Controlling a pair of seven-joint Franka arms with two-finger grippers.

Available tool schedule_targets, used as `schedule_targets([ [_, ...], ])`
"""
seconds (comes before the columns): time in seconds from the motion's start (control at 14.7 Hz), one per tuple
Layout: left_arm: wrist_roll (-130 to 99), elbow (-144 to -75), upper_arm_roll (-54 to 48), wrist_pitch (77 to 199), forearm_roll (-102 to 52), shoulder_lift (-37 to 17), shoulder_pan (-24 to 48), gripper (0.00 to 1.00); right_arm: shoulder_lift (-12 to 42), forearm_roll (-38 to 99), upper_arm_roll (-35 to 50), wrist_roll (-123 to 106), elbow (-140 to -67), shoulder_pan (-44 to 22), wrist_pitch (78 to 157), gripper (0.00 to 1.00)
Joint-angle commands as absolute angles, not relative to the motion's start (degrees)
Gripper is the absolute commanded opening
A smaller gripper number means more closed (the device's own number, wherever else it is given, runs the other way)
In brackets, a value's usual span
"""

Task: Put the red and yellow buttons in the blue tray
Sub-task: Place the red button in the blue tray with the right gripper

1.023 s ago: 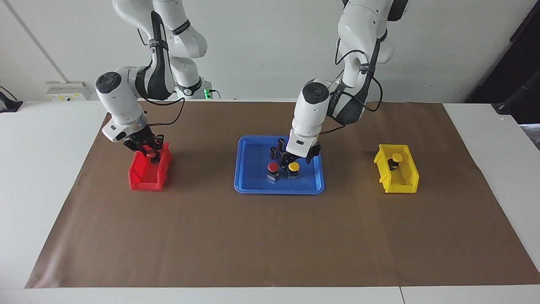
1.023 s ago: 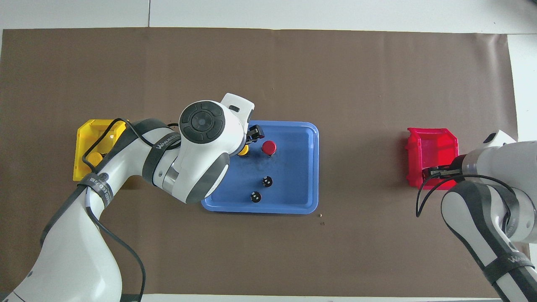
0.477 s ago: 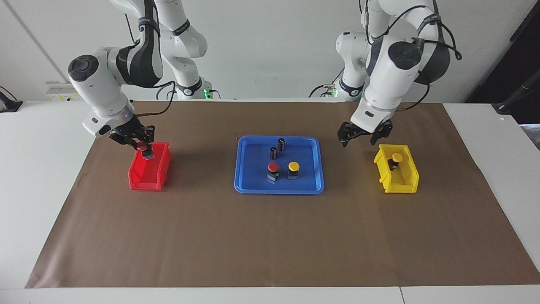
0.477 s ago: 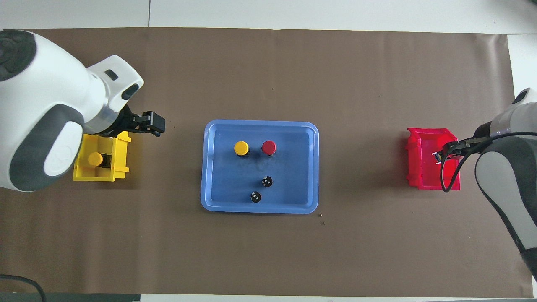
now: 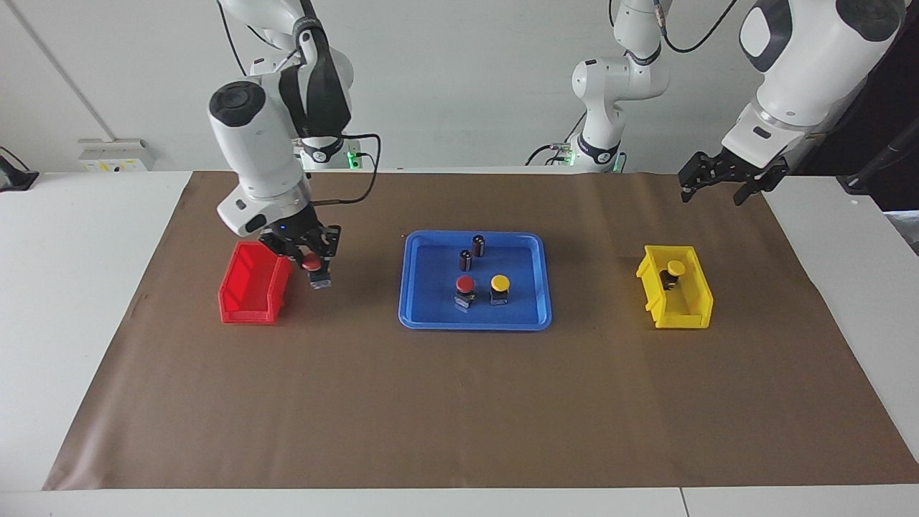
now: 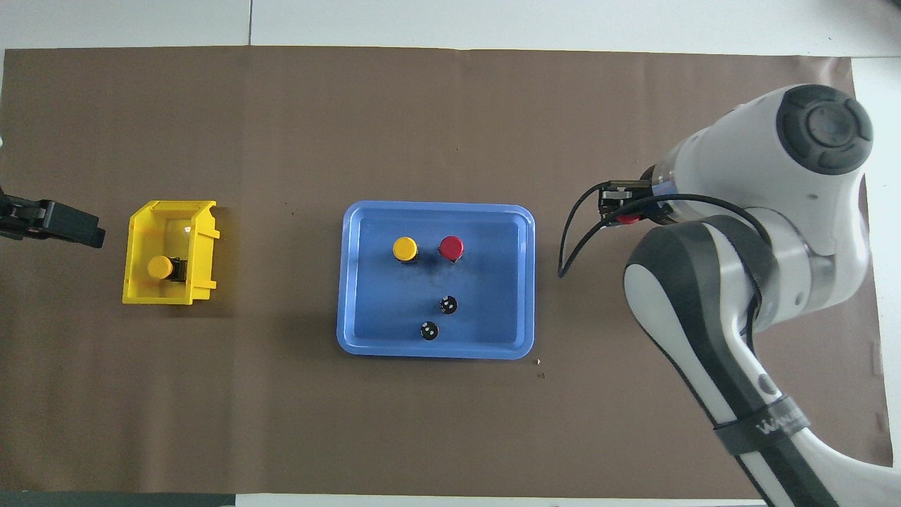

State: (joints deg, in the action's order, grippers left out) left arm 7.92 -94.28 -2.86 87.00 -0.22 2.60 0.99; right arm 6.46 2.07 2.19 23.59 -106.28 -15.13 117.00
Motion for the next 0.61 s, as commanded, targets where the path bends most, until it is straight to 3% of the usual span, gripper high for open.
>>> schedule_targets([
  [0.0,8.53,-96.31,-3.69,87.79,-0.88,3.86,0.79,1.0,10.27,3.34,1.93,34.86,-105.73,-21.25,122.77,0.3],
  [0.27,6.5,-114.92,-3.6,105.95,-0.88,10.1,-0.43,0.99,12.92,3.25,1.93,36.91,-108.18,-24.08,127.24,0.3],
  [0.55,6.24,-122.5,-3.52,116.78,-0.88,9.14,-2.89,0.84,13.45,3.34,2.02,37.7,-110.82,-24.96,130.33,0.31],
])
